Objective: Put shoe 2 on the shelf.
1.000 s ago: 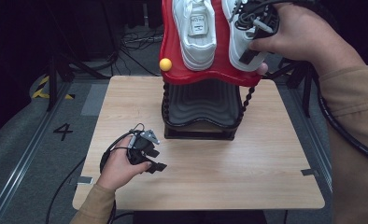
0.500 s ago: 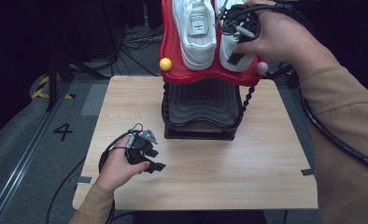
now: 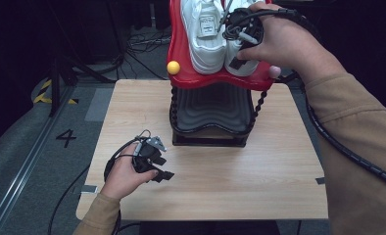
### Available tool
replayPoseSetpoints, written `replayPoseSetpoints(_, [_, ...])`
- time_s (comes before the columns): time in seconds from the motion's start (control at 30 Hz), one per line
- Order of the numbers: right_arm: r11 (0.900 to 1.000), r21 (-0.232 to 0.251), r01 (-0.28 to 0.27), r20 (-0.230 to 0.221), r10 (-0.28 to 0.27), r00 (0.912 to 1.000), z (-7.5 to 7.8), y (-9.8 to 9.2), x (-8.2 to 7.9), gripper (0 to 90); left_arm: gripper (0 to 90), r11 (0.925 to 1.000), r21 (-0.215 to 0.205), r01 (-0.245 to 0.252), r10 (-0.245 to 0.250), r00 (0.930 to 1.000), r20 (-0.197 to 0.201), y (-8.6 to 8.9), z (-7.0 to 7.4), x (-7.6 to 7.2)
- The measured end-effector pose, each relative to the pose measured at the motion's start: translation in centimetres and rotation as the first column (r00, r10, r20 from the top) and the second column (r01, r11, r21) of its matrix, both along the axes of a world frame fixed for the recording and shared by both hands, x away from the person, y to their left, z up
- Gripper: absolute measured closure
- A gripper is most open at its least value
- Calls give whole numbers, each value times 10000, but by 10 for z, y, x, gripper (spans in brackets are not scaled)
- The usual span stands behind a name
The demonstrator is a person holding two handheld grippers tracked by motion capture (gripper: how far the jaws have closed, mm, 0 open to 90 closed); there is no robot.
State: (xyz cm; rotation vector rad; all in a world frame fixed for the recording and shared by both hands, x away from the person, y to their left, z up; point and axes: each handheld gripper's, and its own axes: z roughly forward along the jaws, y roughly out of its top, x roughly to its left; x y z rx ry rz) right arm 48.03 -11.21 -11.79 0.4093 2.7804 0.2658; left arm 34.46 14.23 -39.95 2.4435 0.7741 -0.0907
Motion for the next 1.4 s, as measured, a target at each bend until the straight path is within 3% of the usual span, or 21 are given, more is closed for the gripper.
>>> replayPoseSetpoints(0.13, [9996,249,-163,386,154,9991,1,-2,0,551,398,10000,-10,25,-25,10000,-59,0,0,0])
replayPoseSetpoints(0.27, [9984,540,-169,474,144,9988,8,-6,-5,506,398,10000,-4,61,-61,10000,-53,-1,0,0])
replayPoseSetpoints(0.57, [9906,1309,-408,984,280,9948,33,-25,-22,465,398,10000,-11,66,-66,9999,-100,-3,-1,-1])
replayPoseSetpoints(0.83, [9848,1590,-695,1079,527,9928,47,-47,-48,464,398,9999,22,100,-100,9998,-189,-1,-1,0])
replayPoseSetpoints(1.17, [9834,1557,-933,758,823,9937,38,-69,-74,453,398,10000,25,74,-74,9999,-124,-5,0,1])
replayPoseSetpoints(1.37, [9816,1526,-1147,588,1069,9925,18,-79,-83,445,398,9999,-2,156,-156,9998,-150,-6,0,2])
replayPoseSetpoints(1.4, [9810,1496,-1239,564,1166,9916,8,-82,-85,443,398,9999,-22,135,-136,9998,-171,-6,0,2])
